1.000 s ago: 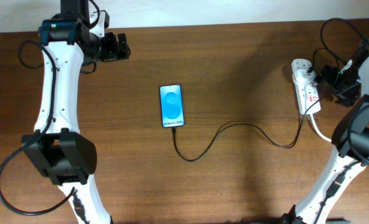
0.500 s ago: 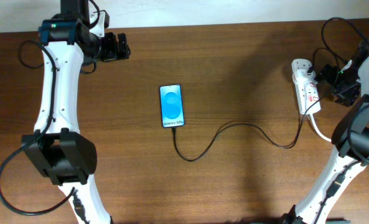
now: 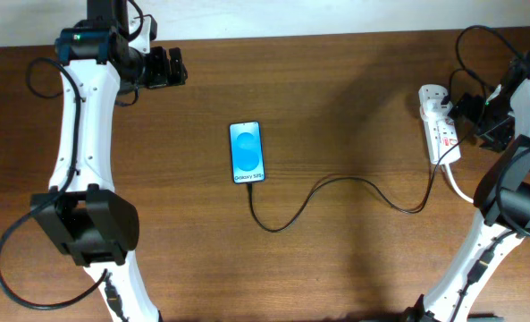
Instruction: Plug charger to phone and switch on socket
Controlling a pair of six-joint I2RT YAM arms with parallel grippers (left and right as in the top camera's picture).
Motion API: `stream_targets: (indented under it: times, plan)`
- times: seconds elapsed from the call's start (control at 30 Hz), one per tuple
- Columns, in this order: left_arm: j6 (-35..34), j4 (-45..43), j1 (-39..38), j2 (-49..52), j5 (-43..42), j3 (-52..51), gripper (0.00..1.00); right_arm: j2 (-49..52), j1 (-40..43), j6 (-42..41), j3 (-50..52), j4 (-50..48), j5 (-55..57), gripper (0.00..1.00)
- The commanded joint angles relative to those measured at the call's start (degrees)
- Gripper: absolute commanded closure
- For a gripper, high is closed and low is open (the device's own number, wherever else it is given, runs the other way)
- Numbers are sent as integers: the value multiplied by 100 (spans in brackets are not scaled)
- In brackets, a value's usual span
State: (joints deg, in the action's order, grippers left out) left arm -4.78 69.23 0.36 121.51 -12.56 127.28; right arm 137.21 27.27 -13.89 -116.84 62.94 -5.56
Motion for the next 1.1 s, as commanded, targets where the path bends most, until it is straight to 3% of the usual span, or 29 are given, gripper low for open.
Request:
stream_targets:
  times: [0.0, 0.33, 0.57, 0.73, 0.83, 1.0, 1.07]
  plan:
    - [-31, -7, 2, 31, 39, -4, 1, 299, -422, 142, 225, 61, -223, 2]
    - [-31, -7, 2, 31, 39, -4, 1, -428, 1021, -61, -505, 964, -221, 2]
    - [-31, -7, 2, 31, 37, -4, 1, -1779, 1113, -162, -505, 1198, -306, 2]
    - [-31, -7, 2, 31, 37, -4, 1, -3497, 669, 337, -505, 1467, -844, 2]
    - [-31, -7, 2, 31, 39, -4, 1, -4607, -240, 813, -505, 1493, -1032, 2]
    - [-31, -7, 2, 31, 39, -4, 1, -5613, -1803, 1370, -505, 1847, -1029, 2]
    - [-31, -7, 2, 31, 39, -4, 1, -5718, -1998, 1366, -505, 2083, -1032, 2]
